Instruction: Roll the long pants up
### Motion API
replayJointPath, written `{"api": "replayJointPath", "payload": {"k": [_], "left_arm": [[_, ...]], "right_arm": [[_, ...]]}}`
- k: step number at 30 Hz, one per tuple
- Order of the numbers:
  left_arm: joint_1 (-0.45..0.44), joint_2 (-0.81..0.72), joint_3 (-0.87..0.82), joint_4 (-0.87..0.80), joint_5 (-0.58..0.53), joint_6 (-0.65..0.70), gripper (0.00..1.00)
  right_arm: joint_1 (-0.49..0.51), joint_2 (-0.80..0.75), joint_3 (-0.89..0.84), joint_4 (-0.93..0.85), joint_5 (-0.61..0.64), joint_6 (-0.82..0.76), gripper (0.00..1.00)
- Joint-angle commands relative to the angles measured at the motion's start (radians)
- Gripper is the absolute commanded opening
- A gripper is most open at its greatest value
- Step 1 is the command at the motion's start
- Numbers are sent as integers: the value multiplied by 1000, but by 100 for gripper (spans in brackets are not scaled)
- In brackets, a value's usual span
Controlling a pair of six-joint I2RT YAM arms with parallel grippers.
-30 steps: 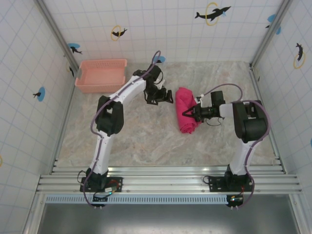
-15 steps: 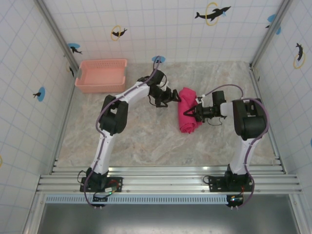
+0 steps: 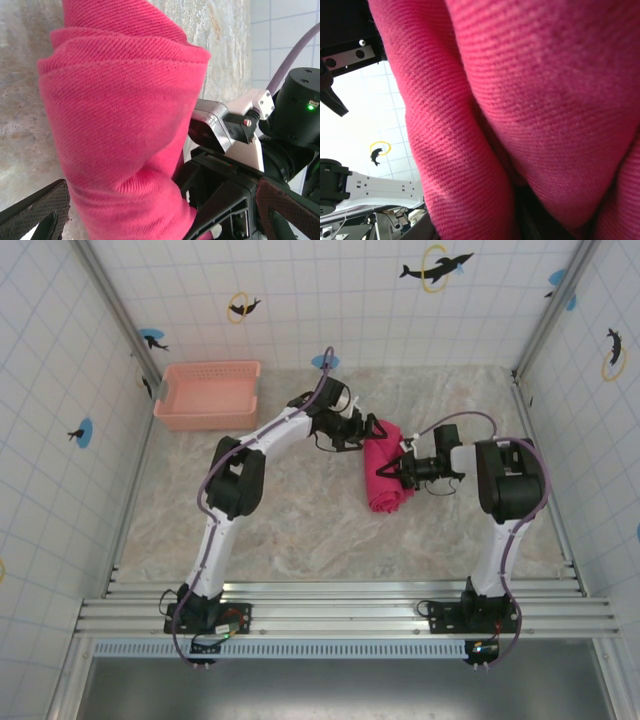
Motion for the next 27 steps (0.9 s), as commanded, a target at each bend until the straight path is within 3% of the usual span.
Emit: {"api": "replayJointPath", "payload": {"k": [1,5,7,14,17,18,19,20,24,27], "left_arm": [[-15,80,45,-80,-3,31,97],[-27,153,163,-263,-71,94,98],[-73,190,219,-327,-84,129,98],[-113,244,224,-299,-75,62,97],[-124,254,231,-300,-76,48,81],[-124,254,228,-301,-84,42,57],[-126,253,226,-309,-101,29,9],[-124,253,227,-327,-124,20,0],[-122,266,269,-419,-196,7,0],[-117,249,272,-450,-258,-4,0]], "right_arm": [[5,125,-67,-190,360,9,18],[4,129,-67,-187,348,8,18],[4,129,-68,-180,342,9,17],[4,125,-72,-146,321,21,18],[4,118,-69,-142,313,22,18],[4,115,-66,-145,312,19,18],[5,112,-62,-157,316,14,18],[3,108,-59,-166,320,8,19],[2,83,-51,-241,356,-4,29],[1,18,-98,-245,435,82,40]]}}
